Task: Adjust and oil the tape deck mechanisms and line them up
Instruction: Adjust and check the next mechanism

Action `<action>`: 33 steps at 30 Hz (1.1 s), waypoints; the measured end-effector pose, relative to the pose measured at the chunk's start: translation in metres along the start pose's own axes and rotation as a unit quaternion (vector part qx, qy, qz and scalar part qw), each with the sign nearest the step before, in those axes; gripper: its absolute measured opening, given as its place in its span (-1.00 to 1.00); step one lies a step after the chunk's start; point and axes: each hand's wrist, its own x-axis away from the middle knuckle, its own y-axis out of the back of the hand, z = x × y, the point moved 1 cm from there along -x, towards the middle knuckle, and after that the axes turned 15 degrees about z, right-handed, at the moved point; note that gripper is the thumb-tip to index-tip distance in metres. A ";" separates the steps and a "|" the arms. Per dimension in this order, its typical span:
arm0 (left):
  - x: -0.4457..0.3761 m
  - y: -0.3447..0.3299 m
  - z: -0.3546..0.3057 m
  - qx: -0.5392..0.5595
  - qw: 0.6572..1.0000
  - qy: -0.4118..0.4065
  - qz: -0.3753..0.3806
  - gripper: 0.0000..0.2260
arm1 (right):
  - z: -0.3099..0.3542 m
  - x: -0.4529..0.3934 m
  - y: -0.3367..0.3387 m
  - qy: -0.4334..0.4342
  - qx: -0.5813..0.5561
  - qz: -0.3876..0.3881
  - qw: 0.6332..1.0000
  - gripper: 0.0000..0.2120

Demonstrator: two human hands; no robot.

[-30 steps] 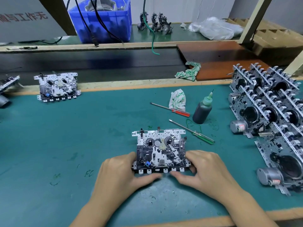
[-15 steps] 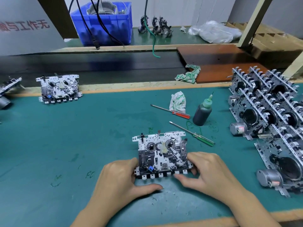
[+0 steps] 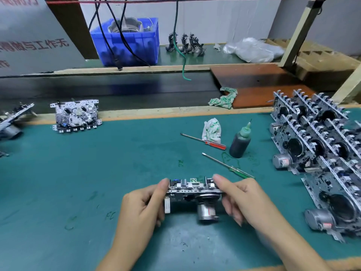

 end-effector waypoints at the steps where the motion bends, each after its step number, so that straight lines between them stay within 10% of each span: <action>1: -0.002 0.000 0.001 0.005 1.000 0.018 0.004 -0.42 | 0.001 -0.002 -0.001 -0.013 -0.001 -0.001 1.000 -0.32; 6: -0.005 0.009 0.003 -0.012 0.997 0.065 0.047 -0.36 | 0.006 -0.005 -0.004 -0.011 0.054 -0.030 0.998 -0.27; 11: -0.005 0.021 -0.007 -0.280 0.959 0.034 -0.032 -0.42 | 0.005 -0.005 0.010 0.035 0.269 -0.114 0.956 -0.34; 17: -0.019 0.018 -0.029 -0.155 0.977 -0.141 0.038 -0.81 | 0.006 -0.014 0.003 0.133 0.173 0.043 0.975 -0.59; 33: -0.029 -0.006 -0.026 -0.117 0.975 -0.172 0.083 -0.90 | 0.004 -0.025 -0.005 0.188 0.014 0.060 0.980 -0.71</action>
